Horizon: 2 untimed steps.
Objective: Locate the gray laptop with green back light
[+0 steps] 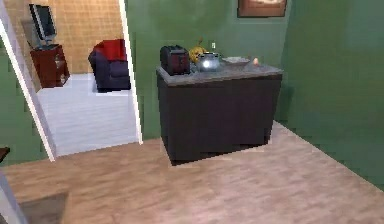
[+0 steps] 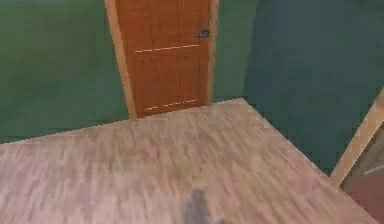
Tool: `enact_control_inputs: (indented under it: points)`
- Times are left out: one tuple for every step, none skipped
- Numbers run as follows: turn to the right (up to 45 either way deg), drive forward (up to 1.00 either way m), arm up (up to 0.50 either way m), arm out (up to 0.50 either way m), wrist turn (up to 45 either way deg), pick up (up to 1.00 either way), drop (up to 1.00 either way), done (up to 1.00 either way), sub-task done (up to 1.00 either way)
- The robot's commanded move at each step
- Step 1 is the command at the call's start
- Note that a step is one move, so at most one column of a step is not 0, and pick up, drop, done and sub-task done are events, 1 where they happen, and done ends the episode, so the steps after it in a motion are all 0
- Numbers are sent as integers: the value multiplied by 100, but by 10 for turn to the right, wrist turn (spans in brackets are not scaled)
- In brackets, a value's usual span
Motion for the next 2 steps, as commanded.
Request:
enact_control_inputs:
  points:
    - [450, 0, 0, 0, 0, 0, 0, 0, 0]
    - [90, 0, 0, 0, 0, 0, 0, 0, 0]
